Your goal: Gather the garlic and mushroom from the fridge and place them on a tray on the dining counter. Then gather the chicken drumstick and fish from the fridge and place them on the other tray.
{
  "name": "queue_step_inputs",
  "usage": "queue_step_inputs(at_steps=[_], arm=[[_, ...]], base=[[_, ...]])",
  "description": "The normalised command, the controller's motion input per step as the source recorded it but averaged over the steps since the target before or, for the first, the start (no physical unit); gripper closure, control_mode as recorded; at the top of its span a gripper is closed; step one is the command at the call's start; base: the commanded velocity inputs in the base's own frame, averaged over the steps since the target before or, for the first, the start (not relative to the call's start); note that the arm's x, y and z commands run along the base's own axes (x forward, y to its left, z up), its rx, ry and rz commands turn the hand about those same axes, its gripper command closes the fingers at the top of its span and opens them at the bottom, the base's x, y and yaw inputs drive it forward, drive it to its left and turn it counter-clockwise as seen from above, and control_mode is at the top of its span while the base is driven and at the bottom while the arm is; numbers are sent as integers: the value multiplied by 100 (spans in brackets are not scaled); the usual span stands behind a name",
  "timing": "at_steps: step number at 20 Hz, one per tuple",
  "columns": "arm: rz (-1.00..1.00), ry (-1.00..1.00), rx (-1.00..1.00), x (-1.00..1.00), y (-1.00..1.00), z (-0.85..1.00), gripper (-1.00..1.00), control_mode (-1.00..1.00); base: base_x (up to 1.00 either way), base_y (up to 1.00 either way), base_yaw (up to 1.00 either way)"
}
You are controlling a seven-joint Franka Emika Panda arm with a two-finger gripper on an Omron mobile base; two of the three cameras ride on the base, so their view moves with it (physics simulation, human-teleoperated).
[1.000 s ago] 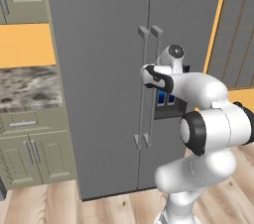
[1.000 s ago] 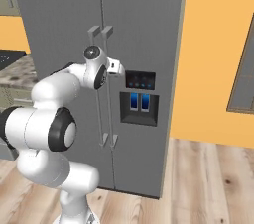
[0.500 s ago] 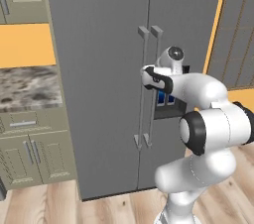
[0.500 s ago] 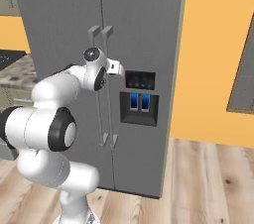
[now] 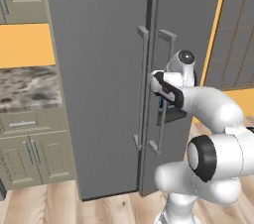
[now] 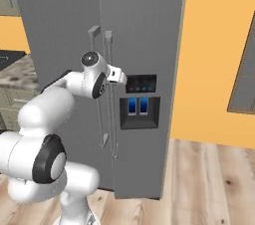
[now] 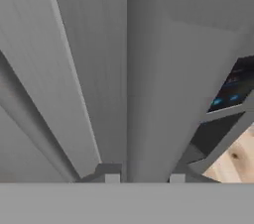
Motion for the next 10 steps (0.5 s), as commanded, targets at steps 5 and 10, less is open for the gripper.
queue_step_inputs(at_steps=[5, 10], arm=[[-10, -1, 0, -98, -11, 0, 100, -100], [-1, 0, 0, -83, -38, 4, 100, -100]], base=[[0, 0, 0], [0, 0, 0]])
